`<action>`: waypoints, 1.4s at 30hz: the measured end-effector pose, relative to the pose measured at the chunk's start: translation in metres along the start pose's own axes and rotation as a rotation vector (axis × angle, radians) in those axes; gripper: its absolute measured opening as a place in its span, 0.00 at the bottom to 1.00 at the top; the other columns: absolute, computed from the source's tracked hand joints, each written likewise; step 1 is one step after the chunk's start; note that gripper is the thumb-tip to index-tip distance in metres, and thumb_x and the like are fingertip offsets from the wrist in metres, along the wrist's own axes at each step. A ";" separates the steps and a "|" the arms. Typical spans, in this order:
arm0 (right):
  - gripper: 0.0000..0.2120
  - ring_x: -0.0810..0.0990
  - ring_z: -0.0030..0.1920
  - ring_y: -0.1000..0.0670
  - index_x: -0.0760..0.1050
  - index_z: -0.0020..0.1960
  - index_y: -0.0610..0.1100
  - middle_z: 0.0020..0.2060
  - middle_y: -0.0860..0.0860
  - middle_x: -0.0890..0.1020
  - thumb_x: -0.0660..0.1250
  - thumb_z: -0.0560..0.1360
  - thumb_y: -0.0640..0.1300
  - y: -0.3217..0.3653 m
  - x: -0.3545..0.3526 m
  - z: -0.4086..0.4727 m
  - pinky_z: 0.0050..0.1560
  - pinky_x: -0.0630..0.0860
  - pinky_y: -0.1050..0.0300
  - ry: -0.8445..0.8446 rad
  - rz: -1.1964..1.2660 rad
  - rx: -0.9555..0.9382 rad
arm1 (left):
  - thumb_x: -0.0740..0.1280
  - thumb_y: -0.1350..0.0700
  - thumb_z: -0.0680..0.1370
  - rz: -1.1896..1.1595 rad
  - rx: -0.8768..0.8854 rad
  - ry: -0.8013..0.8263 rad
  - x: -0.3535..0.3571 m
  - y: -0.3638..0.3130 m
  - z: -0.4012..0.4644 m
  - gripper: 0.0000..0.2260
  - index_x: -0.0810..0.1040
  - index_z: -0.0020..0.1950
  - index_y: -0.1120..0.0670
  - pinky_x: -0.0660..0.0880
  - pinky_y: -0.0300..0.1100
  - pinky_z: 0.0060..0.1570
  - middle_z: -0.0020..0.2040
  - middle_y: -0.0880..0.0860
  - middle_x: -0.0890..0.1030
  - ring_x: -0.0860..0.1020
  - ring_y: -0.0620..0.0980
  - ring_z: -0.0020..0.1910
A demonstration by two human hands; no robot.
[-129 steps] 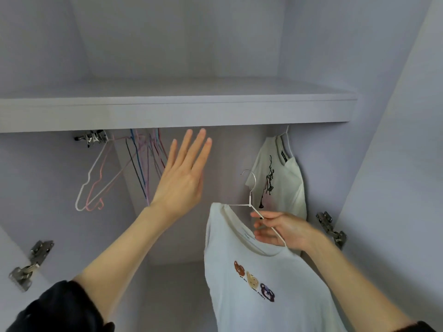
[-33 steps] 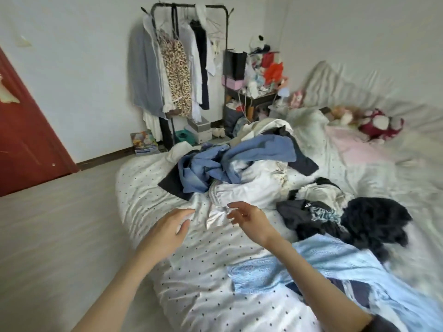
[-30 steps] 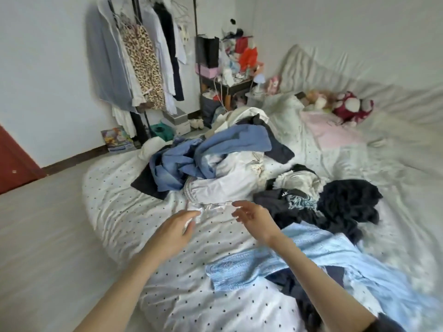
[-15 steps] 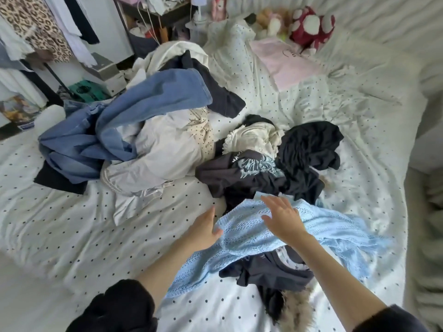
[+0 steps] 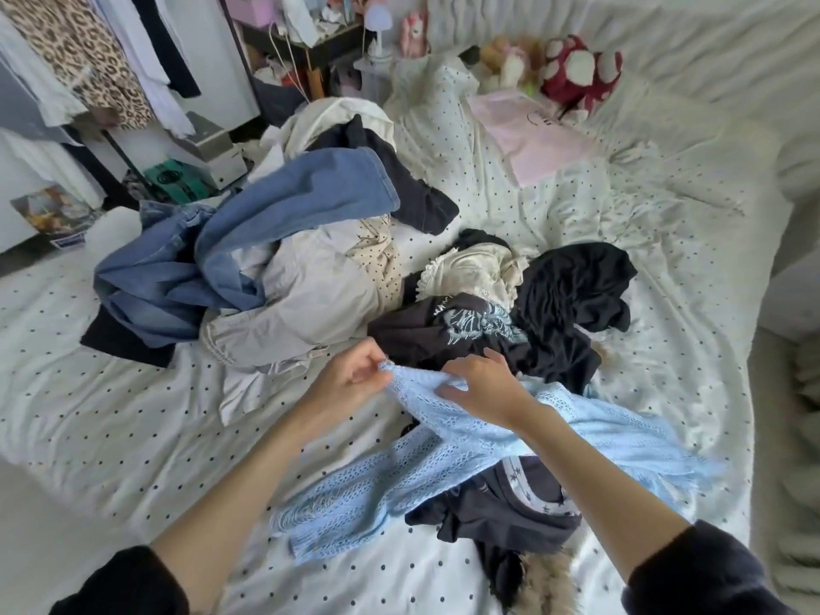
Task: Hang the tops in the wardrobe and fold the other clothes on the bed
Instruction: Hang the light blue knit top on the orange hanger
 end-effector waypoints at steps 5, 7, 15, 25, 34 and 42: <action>0.20 0.67 0.31 0.51 0.64 0.31 0.49 0.25 0.57 0.66 0.68 0.72 0.58 0.022 -0.072 0.000 0.55 0.64 0.54 -0.096 -0.076 -0.039 | 0.64 0.63 0.78 0.018 0.128 -0.198 -0.075 -0.058 -0.019 0.09 0.72 0.42 0.50 0.67 0.27 0.37 0.36 0.45 0.74 0.71 0.35 0.35; 0.17 0.70 0.34 0.50 0.70 0.35 0.47 0.28 0.53 0.71 0.68 0.72 0.58 0.044 -0.092 0.000 0.49 0.66 0.55 -0.087 -0.033 -0.057 | 0.63 0.63 0.78 0.070 0.181 -0.251 -0.101 -0.081 -0.033 0.09 0.72 0.44 0.49 0.66 0.27 0.37 0.36 0.46 0.73 0.70 0.37 0.35; 0.18 0.66 0.27 0.59 0.67 0.30 0.48 0.26 0.56 0.70 0.70 0.73 0.51 0.190 -0.166 -0.005 0.33 0.62 0.61 -0.317 0.227 -0.292 | 0.63 0.56 0.79 0.300 0.218 -0.394 -0.213 -0.130 -0.121 0.05 0.73 0.45 0.46 0.68 0.37 0.43 0.40 0.54 0.76 0.72 0.45 0.38; 0.18 0.61 0.23 0.59 0.65 0.31 0.44 0.26 0.52 0.64 0.69 0.75 0.43 0.461 -0.186 -0.045 0.27 0.59 0.68 -0.199 0.585 -0.723 | 0.70 0.60 0.75 0.453 0.281 -0.871 -0.350 -0.163 -0.351 0.11 0.75 0.39 0.44 0.65 0.24 0.37 0.35 0.44 0.76 0.72 0.32 0.33; 0.21 0.56 0.22 0.60 0.61 0.28 0.46 0.19 0.59 0.60 0.69 0.73 0.37 0.682 -0.054 -0.118 0.25 0.54 0.68 0.306 0.691 -0.971 | 0.64 0.61 0.78 0.183 0.206 -1.276 -0.398 -0.110 -0.615 0.07 0.76 0.41 0.53 0.69 0.28 0.40 0.33 0.42 0.78 0.74 0.38 0.35; 0.09 0.73 0.39 0.55 0.71 0.41 0.46 0.37 0.47 0.79 0.71 0.72 0.40 0.792 0.057 -0.192 0.42 0.69 0.57 0.552 0.330 -1.134 | 0.65 0.63 0.77 0.177 0.126 -1.470 -0.380 -0.098 -0.767 0.10 0.74 0.36 0.54 0.68 0.29 0.35 0.30 0.44 0.74 0.72 0.40 0.30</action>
Point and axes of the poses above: each hand's wrist, its own z-axis towards the middle knuckle, its own x-axis out of the palm, y = z × x, the point moved 8 cm from there along z, towards the middle knuckle
